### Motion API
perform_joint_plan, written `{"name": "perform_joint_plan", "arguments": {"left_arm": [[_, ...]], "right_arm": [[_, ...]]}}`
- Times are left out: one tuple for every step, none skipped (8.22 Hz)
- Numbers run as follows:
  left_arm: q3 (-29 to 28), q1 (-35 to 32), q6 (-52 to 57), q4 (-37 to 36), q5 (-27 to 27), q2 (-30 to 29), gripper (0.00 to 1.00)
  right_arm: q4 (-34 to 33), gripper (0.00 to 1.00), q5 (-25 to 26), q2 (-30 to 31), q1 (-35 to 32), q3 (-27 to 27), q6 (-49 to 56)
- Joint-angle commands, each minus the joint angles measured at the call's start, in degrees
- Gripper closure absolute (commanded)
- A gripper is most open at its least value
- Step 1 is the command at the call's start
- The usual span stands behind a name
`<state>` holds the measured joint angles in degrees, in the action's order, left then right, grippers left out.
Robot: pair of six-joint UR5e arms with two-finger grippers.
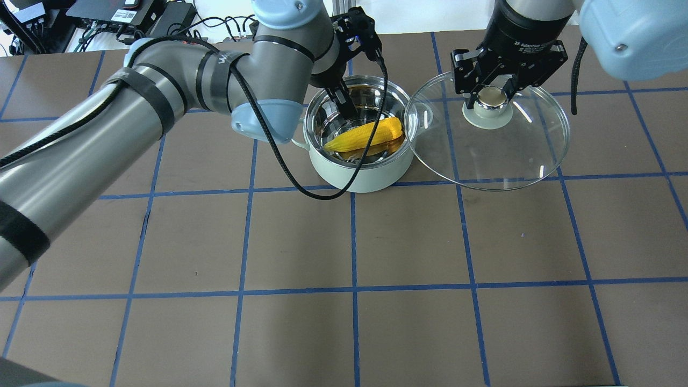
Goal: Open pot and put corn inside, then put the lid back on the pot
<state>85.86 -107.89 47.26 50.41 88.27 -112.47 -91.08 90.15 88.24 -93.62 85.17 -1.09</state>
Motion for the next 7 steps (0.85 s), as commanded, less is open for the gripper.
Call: {"name": "perform_joint_plan", "arguments": {"left_arm": [[-0.1,9.2,-1.6,9.5,-1.9,7.2,0.00],[-0.1,12.7,-3.4,12.4,-2.2,9.1,0.00],[-0.1,14.6,-9.0,15.1,-2.0,10.2,0.00],[-0.1,15.2,-12.6,16.7,-1.4,11.4,0.00],[0.0,15.2,-18.1,17.9,0.2,13.0,0.00],[0.1,15.3,-25.2,22.2,2.6,14.9,0.00],[0.6,15.3,-30.7,25.7,6.1,16.3,0.00]], "right_arm": [[-3.8,0.69,-0.4,-0.8,0.1,-0.9,-0.9],[-6.8,0.69,-0.5,-2.7,-0.2,-1.5,-2.4],[-9.9,0.71,-0.6,-4.9,-0.9,-2.7,-2.8],[-12.9,0.76,-0.5,-8.1,-4.2,-3.3,-3.9],[-17.0,0.76,-0.4,-11.6,-8.3,-3.3,-11.5],[-22.9,0.76,-0.4,-16.2,-11.5,-3.4,-17.3],[-25.7,0.76,-0.1,-19.3,-13.2,-3.5,-19.2]]}}
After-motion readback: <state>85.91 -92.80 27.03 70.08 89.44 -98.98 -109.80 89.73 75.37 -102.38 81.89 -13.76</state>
